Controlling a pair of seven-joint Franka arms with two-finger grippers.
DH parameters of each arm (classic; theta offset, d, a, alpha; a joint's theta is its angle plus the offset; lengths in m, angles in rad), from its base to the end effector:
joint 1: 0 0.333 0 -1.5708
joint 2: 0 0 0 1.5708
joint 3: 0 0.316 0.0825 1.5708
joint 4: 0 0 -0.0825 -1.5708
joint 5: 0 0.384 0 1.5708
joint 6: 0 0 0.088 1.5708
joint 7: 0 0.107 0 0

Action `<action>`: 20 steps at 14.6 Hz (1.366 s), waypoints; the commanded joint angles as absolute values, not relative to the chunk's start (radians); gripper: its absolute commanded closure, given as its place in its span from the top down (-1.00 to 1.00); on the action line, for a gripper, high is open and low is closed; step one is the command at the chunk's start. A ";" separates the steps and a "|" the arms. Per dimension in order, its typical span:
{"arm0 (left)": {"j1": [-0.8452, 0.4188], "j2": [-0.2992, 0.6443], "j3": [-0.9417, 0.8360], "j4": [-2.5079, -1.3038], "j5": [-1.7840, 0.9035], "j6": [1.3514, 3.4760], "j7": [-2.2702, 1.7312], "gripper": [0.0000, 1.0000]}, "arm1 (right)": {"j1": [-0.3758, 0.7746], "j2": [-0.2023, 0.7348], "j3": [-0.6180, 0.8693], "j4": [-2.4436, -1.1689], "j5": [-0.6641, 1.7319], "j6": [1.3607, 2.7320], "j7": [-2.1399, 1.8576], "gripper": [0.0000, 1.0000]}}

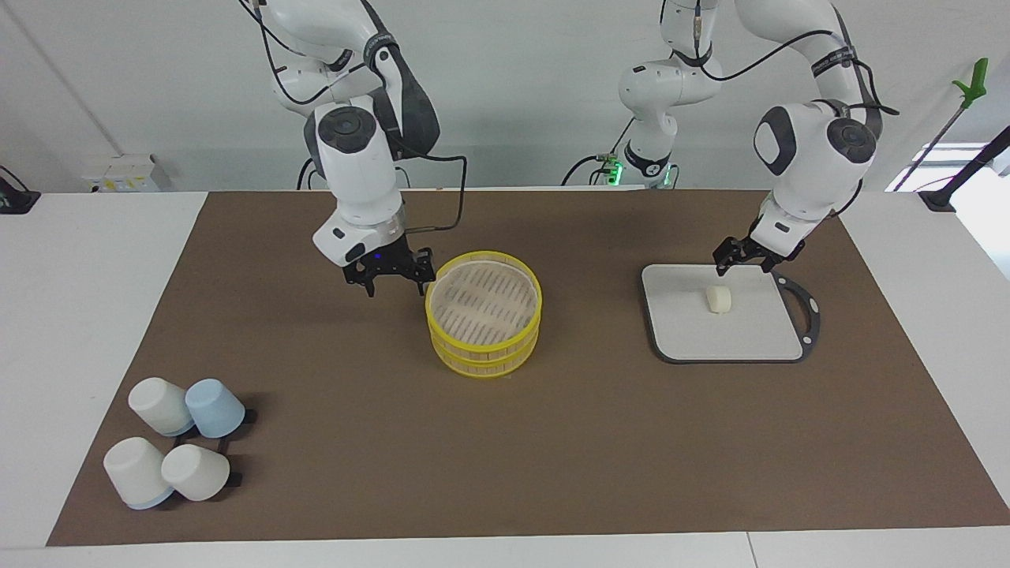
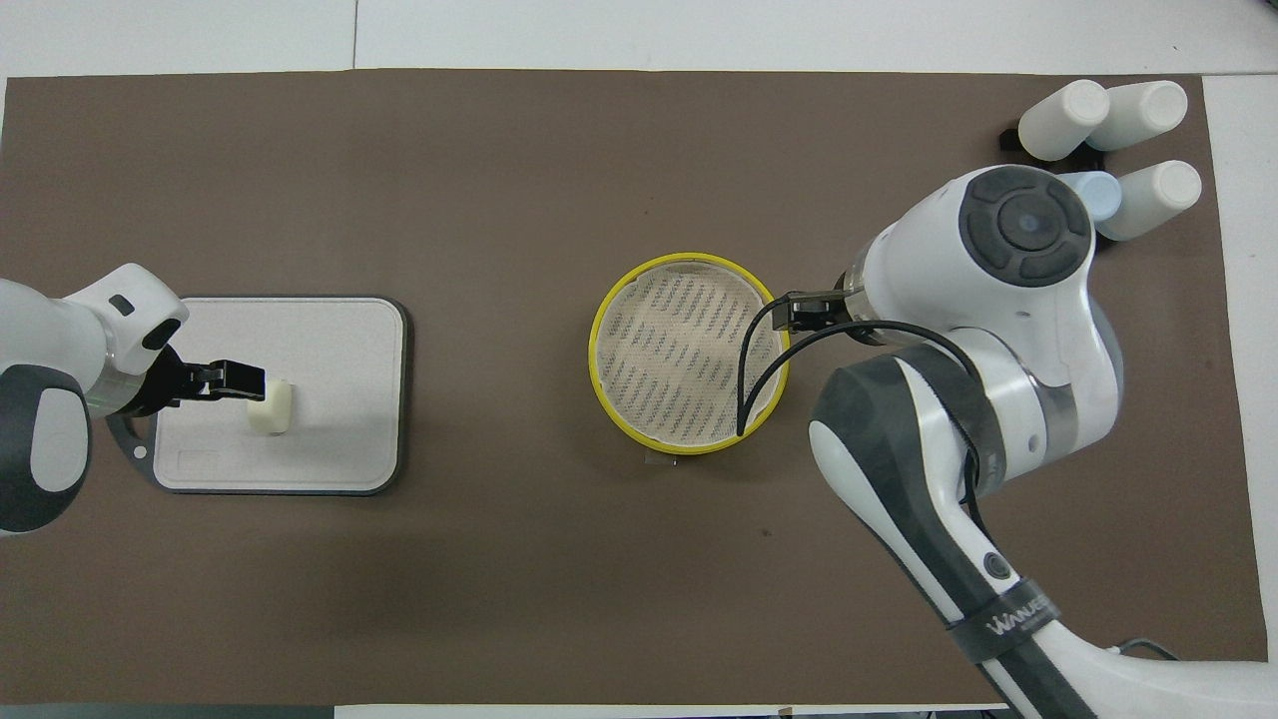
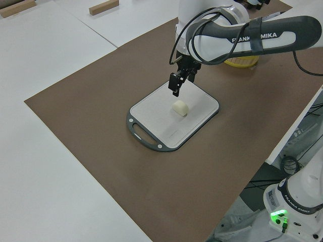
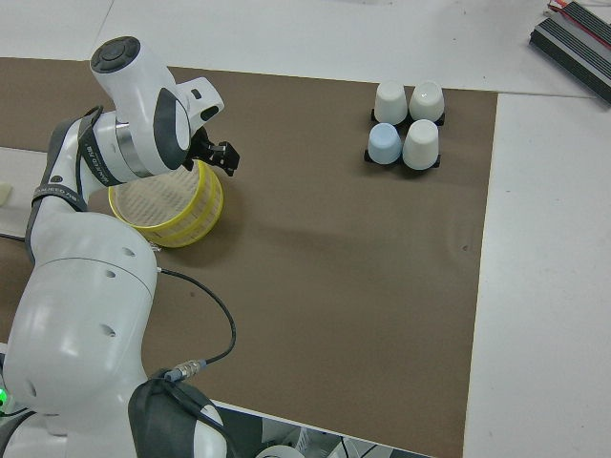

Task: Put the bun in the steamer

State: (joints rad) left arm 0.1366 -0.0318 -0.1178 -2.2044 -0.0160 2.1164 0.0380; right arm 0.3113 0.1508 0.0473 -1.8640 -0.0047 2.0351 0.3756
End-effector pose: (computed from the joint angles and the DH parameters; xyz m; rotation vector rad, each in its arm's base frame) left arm 0.5174 0.0088 0.3902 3.1290 -0.0162 -0.0878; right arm 0.5636 0.2098 0.4375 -3.1313 0.0243 -0.0283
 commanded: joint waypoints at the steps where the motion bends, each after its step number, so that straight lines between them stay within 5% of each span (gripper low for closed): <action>1: 0.144 0.034 -0.121 -2.232 -0.015 2.226 0.057 1.00 | 0.337 0.158 0.044 -1.888 0.003 2.071 0.425 0.82; 7: 0.144 0.049 -0.121 -2.319 -0.015 2.346 0.060 1.00 | 0.365 0.160 0.044 -1.980 0.005 2.192 0.462 0.67; 8: 0.146 0.048 -0.121 -2.319 -0.015 2.333 0.058 0.83 | 0.368 0.158 0.044 -1.985 0.005 2.197 0.466 0.46; 9: 0.146 0.046 -0.121 -2.319 -0.015 2.324 0.058 0.65 | 0.367 0.158 0.044 -1.985 0.005 2.195 0.466 -0.02; 10: 0.146 0.046 -0.121 -2.318 -0.015 2.313 0.058 0.45 | 0.368 0.158 0.044 -1.986 0.005 2.194 0.468 -0.99; 14: 0.140 0.044 -0.121 -2.312 -0.015 2.292 0.055 -0.47 | 0.370 0.156 0.044 -1.982 0.002 2.181 0.457 -1.00; 17: 0.135 0.051 -0.121 -2.277 -0.015 2.270 0.043 -0.51 | 0.368 0.161 0.044 -1.924 -0.003 2.111 0.457 -1.00; 20: 0.115 0.084 -0.123 -2.085 -0.015 2.079 -0.038 -0.50 | 0.348 0.163 0.043 -1.804 -0.006 1.978 0.434 -1.00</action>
